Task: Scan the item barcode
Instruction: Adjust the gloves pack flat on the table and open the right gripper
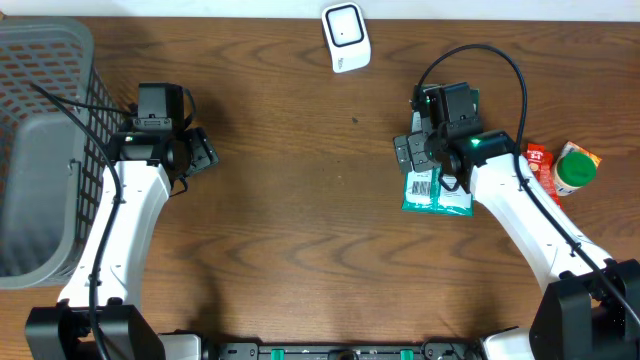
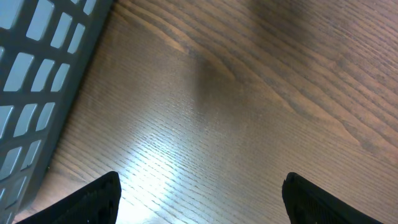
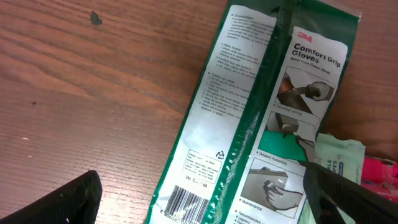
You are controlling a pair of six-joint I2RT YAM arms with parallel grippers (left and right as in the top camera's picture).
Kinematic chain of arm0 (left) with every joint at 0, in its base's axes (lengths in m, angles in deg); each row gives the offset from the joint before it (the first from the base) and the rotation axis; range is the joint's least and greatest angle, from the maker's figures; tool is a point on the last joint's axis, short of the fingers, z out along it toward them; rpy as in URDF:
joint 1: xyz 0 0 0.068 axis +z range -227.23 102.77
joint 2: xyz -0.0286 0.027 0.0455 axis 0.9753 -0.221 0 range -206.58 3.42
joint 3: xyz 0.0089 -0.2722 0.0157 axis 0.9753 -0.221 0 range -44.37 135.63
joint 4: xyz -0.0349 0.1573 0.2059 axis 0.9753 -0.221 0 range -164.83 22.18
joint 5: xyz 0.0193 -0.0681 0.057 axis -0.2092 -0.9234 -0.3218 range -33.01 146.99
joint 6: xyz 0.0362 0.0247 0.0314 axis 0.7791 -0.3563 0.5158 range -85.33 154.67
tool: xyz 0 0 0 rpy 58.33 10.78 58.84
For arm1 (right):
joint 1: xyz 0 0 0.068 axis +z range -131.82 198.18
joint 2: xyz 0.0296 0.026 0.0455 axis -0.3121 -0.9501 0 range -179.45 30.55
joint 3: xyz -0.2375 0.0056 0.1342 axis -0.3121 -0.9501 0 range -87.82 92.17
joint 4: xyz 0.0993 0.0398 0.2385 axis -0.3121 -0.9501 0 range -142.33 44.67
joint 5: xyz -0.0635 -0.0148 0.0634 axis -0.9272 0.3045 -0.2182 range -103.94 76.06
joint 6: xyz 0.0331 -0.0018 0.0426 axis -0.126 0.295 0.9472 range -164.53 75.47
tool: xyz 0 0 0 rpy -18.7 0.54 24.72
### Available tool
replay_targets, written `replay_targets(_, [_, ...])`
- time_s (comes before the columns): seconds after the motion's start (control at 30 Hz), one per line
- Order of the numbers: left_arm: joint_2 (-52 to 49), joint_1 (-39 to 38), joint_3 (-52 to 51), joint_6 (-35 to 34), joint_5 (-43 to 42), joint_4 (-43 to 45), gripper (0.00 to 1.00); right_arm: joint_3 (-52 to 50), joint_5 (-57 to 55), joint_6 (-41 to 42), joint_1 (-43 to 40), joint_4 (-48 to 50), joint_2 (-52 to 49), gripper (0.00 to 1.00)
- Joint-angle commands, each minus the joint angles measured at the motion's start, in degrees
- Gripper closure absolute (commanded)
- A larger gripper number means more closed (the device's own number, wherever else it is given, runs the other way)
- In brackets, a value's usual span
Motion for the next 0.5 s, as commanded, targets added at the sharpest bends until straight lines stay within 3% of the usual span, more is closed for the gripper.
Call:
replay_targets(0.0, [0.50,-0.07,0.68,-0.31,0.55,0.02,0.16,0.37,-1.22,-0.68,-0.28,-0.09,0.09,0.01])
replay_targets(0.17, [0.50,-0.07,0.68,-0.28,0.55,0.02,0.16,0.37,-0.66,-0.66,-0.15,-0.13,4.39,0.01])
replay_targets(0.47, [0.50,-0.07,0.68,-0.28,0.55,0.02,0.16,0.37,-3.02,-3.48,-0.31,2.01,20.85,0.01])
